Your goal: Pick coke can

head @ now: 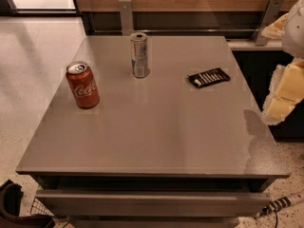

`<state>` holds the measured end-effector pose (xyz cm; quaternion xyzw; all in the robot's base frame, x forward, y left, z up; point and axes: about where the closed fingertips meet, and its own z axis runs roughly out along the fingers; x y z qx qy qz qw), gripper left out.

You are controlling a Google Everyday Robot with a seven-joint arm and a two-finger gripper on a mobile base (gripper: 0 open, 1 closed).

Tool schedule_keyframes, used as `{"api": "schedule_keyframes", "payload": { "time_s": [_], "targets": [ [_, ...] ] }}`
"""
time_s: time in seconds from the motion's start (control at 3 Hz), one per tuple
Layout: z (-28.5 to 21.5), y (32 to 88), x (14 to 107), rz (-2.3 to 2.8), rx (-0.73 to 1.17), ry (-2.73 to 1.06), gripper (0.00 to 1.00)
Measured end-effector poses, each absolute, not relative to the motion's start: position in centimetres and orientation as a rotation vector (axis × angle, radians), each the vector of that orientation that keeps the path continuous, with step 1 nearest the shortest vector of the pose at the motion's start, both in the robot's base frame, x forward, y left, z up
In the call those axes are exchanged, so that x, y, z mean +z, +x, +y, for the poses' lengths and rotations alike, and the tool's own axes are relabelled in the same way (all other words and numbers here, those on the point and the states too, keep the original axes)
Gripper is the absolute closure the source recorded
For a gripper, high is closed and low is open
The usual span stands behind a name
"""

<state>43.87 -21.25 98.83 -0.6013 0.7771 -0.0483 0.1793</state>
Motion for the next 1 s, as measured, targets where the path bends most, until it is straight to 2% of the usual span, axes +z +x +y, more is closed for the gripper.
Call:
{"api": "schedule_keyframes", "payload": {
  "time_s": [0.67, 1.0],
  "targets": [
    [-19.9, 44.4, 98.5, 2.148, -0.090, -1.660, 0.00],
    [-16.5, 45.8, 97.6, 2.017, 0.038, -1.565, 0.00]
  ]
}}
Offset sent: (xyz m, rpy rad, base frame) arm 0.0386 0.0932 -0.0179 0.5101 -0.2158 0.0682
